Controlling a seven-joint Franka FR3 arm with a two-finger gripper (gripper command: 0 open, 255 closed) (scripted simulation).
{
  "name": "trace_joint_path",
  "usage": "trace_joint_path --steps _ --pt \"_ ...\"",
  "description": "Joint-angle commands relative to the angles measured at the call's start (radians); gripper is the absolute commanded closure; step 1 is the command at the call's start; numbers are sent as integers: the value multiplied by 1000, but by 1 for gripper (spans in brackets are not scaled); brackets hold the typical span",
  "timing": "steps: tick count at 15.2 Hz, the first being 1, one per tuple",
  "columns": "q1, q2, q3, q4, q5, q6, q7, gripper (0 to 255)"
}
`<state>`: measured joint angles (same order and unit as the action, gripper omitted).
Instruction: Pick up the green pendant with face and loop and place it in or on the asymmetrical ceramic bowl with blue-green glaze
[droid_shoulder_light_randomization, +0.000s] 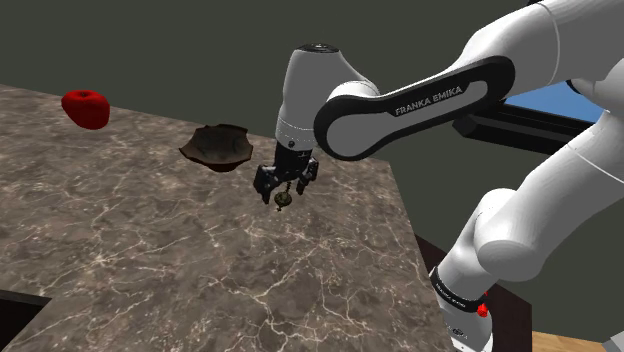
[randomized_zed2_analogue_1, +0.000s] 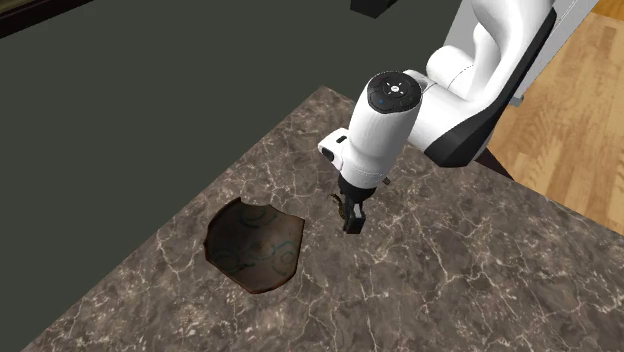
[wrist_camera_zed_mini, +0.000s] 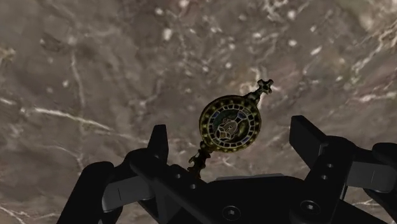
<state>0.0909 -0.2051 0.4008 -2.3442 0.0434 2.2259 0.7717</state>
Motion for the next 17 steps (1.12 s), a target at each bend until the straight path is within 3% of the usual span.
trace_joint_path --steps 1,10,17 --pt "0 0 0 0 0 0 0 255" --pt "0 0 0 0 0 0 0 255" --pt "2 -40 -11 60 13 -98 -14 255"
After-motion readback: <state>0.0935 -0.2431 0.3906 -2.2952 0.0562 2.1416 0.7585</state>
